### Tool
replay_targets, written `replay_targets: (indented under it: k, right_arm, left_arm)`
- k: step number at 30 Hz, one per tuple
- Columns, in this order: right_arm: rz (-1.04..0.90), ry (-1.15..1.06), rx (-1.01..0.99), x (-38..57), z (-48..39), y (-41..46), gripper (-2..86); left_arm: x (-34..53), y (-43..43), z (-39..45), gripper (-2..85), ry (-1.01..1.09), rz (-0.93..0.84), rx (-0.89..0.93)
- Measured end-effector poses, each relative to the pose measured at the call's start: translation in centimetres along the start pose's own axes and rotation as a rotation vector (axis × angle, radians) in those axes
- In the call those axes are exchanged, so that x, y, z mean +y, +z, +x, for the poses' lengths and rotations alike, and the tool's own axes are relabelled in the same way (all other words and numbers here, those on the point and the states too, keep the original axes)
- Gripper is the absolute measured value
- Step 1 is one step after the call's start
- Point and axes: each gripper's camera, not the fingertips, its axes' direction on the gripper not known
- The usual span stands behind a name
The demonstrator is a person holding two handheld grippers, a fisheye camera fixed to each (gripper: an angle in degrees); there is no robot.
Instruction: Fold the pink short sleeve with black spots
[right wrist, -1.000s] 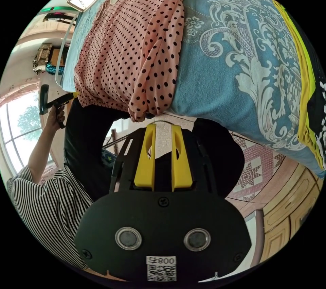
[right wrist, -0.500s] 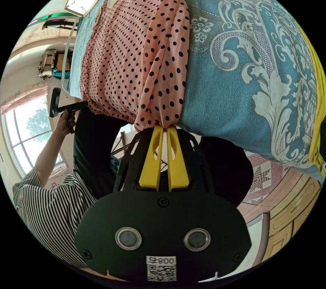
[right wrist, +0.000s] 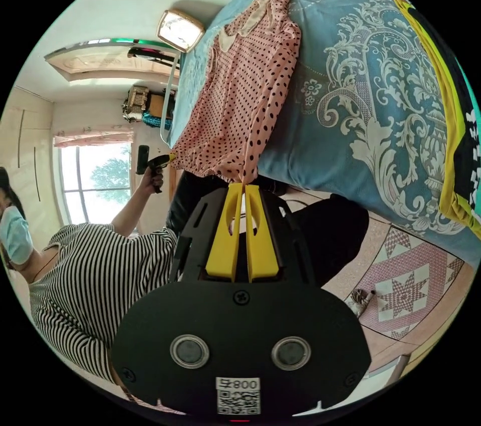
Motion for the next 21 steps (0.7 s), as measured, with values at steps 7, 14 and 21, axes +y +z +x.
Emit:
replay_targets:
  k: [7,14,21]
  right_arm:
    - [0.071,-0.039,-0.074,2.2,-3.4,-3.8,0.3]
    - [0.104,-0.057,-0.106,4.8,-6.2,-5.7,0.2]
    - [0.12,-0.057,-0.113,6.7,-8.0,-6.4,0.2]
  left_arm:
    - [2.1,-2.4,0.6,1.5,-0.001,0.06,0.078]
    - [4.4,-3.5,-0.6,1.4,-0.09,0.095,0.151]
    - [6.4,-4.7,-0.7,1.3,-0.099,0.104,0.202]
